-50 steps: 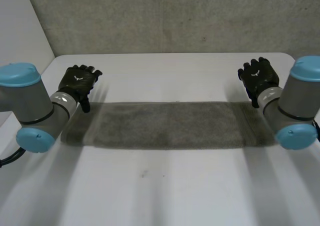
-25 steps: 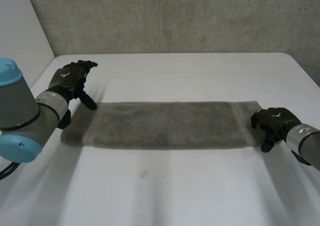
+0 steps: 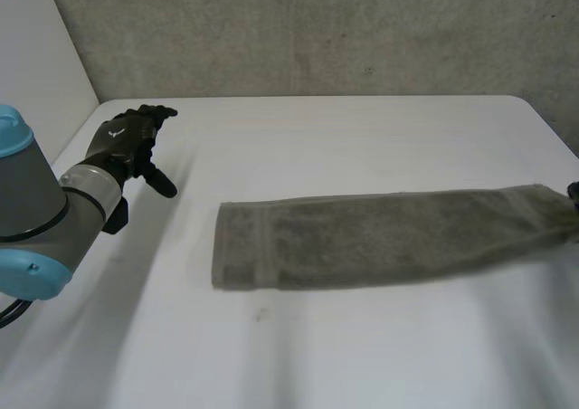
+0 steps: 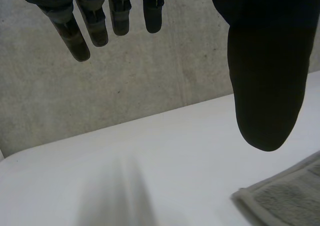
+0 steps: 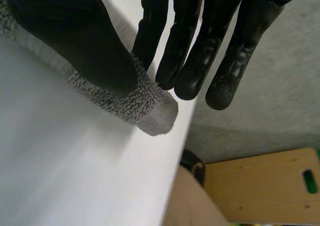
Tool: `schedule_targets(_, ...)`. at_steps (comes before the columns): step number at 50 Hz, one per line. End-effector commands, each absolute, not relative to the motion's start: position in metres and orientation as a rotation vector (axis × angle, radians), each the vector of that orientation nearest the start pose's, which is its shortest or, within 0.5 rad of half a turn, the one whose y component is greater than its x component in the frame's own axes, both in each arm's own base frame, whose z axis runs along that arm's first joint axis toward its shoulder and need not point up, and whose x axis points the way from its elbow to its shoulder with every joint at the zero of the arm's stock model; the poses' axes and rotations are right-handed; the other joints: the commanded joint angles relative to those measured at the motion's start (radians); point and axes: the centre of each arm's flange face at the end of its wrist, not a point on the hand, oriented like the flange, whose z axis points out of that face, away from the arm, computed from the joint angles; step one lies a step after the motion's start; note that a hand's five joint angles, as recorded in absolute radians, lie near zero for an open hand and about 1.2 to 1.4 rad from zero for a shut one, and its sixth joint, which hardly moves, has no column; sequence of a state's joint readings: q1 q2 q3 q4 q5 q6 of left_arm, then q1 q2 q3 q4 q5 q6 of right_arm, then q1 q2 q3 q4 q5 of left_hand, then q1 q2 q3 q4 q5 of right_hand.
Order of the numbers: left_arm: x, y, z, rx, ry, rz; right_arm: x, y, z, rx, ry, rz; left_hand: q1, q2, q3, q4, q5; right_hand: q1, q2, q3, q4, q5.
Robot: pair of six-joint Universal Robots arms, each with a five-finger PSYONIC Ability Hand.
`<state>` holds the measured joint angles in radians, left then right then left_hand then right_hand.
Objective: Fold the towel.
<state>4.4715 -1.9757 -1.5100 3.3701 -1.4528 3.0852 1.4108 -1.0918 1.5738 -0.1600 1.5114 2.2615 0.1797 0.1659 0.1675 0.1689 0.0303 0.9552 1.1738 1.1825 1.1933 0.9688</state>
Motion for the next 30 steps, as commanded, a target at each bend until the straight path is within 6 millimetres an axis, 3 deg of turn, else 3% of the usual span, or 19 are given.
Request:
schedule_targets(1, -0.228, -0.332, 0.213, 0.372, 2.545, -2.265, 0.132, -0.372, 0.212, 0.800, -1.987, 1.746, -0.005, 0.009, 0.007, 0.006, -0.030, 0.441, 0.222, 0.214, 0.203, 0.253)
schedule_targets(3, -0.227, -0.332, 0.214, 0.368, 2.542, -2.266, 0.184, -0.354, 0.229, 0.914, -1.994, 1.952, -0.005, 0.009, 0.007, 0.006, -0.030, 0.441, 0.222, 0.214, 0.203, 0.253)
schedule_targets(6, -0.225, -0.332, 0.215, 0.362, 2.536, -2.269, 0.209, -0.343, 0.234, 0.991, -2.002, 2.037, -0.005, 0.009, 0.007, 0.006, -0.030, 0.441, 0.222, 0.214, 0.203, 0.253)
schedule_targets(8, -0.223, -0.331, 0.217, 0.356, 2.529, -2.274, 0.256, -0.316, 0.236, 1.163, -2.014, 2.168, -0.005, 0.009, 0.007, 0.006, -0.030, 0.441, 0.222, 0.214, 0.203, 0.253)
schedule_targets(9, -0.223, -0.331, 0.217, 0.356, 2.529, -2.274, 0.257, -0.315, 0.236, 1.164, -2.014, 2.169, -0.005, 0.009, 0.007, 0.006, -0.030, 0.441, 0.222, 0.214, 0.203, 0.253)
schedule_targets(11, -0.223, -0.331, 0.218, 0.352, 2.523, -2.279, 0.307, -0.280, 0.231, 1.383, -2.005, 2.263, -0.005, 0.009, 0.007, 0.006, -0.030, 0.441, 0.222, 0.214, 0.203, 0.253)
schedule_targets(12, -0.222, -0.332, 0.218, 0.348, 2.523, -2.279, 0.307, -0.280, 0.231, 1.384, -2.005, 2.263, -0.005, 0.009, 0.007, 0.006, -0.030, 0.441, 0.222, 0.214, 0.203, 0.253)
schedule_targets(13, -0.222, -0.332, 0.219, 0.349, 2.519, -2.283, 0.334, -0.260, 0.224, 1.505, -1.990, 2.297, -0.005, 0.009, 0.007, 0.006, -0.030, 0.441, 0.222, 0.214, 0.203, 0.253)
schedule_targets(14, -0.222, -0.332, 0.219, 0.349, 2.519, -2.283, 0.334, -0.259, 0.224, 1.507, -1.990, 2.297, -0.005, 0.009, 0.007, 0.006, -0.030, 0.441, 0.222, 0.214, 0.203, 0.253)
schedule_targets(16, -0.222, -0.333, 0.219, 0.348, 2.513, -2.291, 0.376, -0.220, 0.205, 1.719, -1.972, 2.312, -0.005, 0.009, 0.007, 0.006, -0.030, 0.441, 0.222, 0.214, 0.203, 0.253)
schedule_targets(17, -0.222, -0.333, 0.219, 0.348, 2.513, -2.291, 0.376, -0.220, 0.205, 1.720, -1.972, 2.312, -0.005, 0.009, 0.007, 0.006, -0.030, 0.441, 0.222, 0.214, 0.203, 0.253)
schedule_targets(19, -0.222, -0.333, 0.219, 0.349, 2.510, -2.293, 0.399, -0.194, 0.169, 1.877, -2.021, 2.229, -0.005, 0.009, 0.007, 0.006, -0.030, 0.441, 0.222, 0.214, 0.203, 0.253)
schedule_targets(20, -0.222, -0.333, 0.219, 0.349, 2.510, -2.293, 0.399, -0.194, 0.169, 1.878, -2.021, 2.228, -0.005, 0.009, 0.007, 0.006, -0.030, 0.441, 0.222, 0.214, 0.203, 0.253)
schedule_targets(22, -0.222, -0.332, 0.218, 0.349, 2.512, -2.291, 0.412, -0.176, 0.139, 1.982, -2.053, 2.134, -0.005, 0.009, 0.007, 0.006, -0.030, 0.441, 0.222, 0.214, 0.203, 0.253)
schedule_targets(26, -0.224, -0.330, 0.216, 0.361, 2.525, -2.284, 0.420, -0.163, 0.122, 2.033, -2.062, 2.080, -0.005, 0.009, 0.007, 0.006, -0.030, 0.441, 0.222, 0.214, 0.203, 0.253)
schedule_targets(27, -0.226, -0.328, 0.215, 0.372, 2.528, -2.283, 0.420, -0.164, 0.122, 2.003, -2.066, 2.077, -0.005, 0.009, 0.007, 0.006, -0.030, -0.052, -0.271, -0.279, -0.290, -0.240)
schedule_targets(28, -0.226, -0.328, 0.215, 0.372, 2.528, -2.283, 0.420, -0.164, 0.122, 2.003, -2.066, 2.077, -0.005, 0.009, 0.007, 0.006, -0.030, -0.057, -0.276, -0.284, -0.295, -0.245)
schedule_targets(29, -0.227, -0.327, 0.216, 0.378, 2.528, -2.286, 0.418, -0.167, 0.125, 1.949, -2.076, 2.075, -0.005, 0.009, 0.007, 0.006, -0.030, -0.693, -0.912, -0.921, -0.932, -0.882)
schedule_targets(30, -0.227, -0.327, 0.216, 0.378, 2.528, -2.286, 0.415, -0.171, 0.131, 1.884, -2.086, 2.085, -0.005, 0.009, 0.007, 0.006, -0.030, -0.781, -0.999, -1.008, -1.019, -0.969)
